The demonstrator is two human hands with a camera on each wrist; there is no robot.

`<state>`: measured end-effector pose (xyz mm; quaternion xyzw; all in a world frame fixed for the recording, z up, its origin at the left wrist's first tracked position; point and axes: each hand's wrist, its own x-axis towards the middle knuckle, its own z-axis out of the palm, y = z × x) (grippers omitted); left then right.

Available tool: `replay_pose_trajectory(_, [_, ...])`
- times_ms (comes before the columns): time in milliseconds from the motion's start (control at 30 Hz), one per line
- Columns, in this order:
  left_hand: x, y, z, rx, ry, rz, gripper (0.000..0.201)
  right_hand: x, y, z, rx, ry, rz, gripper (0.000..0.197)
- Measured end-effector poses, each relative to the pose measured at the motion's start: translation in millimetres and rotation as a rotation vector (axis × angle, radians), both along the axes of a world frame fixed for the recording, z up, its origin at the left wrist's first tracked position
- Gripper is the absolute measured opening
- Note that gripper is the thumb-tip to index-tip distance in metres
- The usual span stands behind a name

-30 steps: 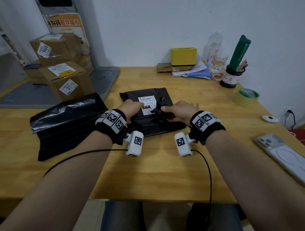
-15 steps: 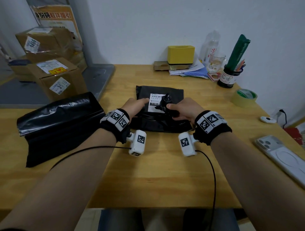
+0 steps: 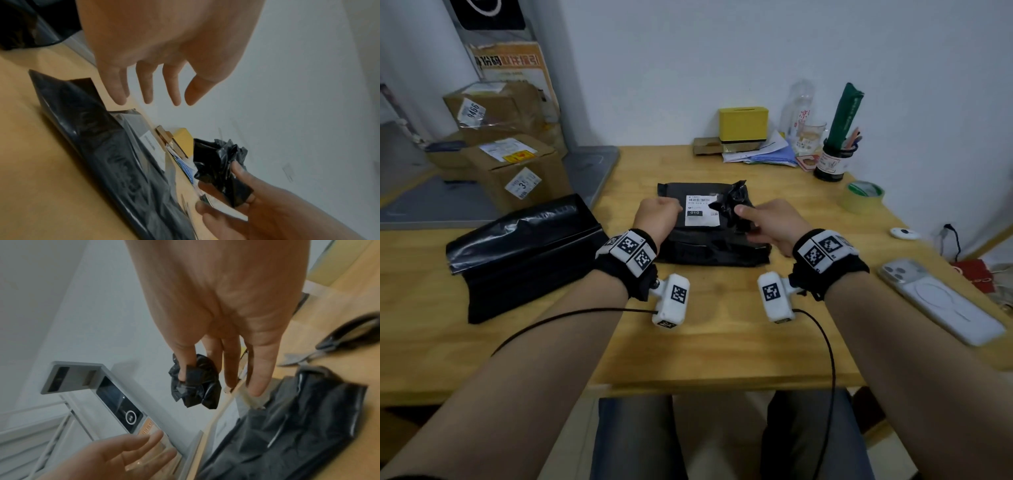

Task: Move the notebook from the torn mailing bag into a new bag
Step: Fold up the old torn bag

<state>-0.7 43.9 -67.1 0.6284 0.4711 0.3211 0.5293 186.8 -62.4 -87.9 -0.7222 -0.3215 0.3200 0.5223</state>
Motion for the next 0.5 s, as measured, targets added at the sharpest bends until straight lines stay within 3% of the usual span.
replay_pose_trajectory(133, [1.9,-46.9,10.0,-0.003,-0.087,-0.12,0.015,-6.2,-54.7,13.1,0.029,-0.051,-0.029,0.043])
replay_pose_trajectory(333, [26.5,-134.6,12.4,-0.004,-0.178,-0.359,0.01,-11.8,-170.0,11.0,0.126,-0.047,-0.082,0.034])
replay_pose_trajectory(500, [65.0,-213.0,-6.6,-0.04,-0.221,-0.583,0.012,-4.8,-276.8,-17.1,0.214,-0.011,-0.186,0.029])
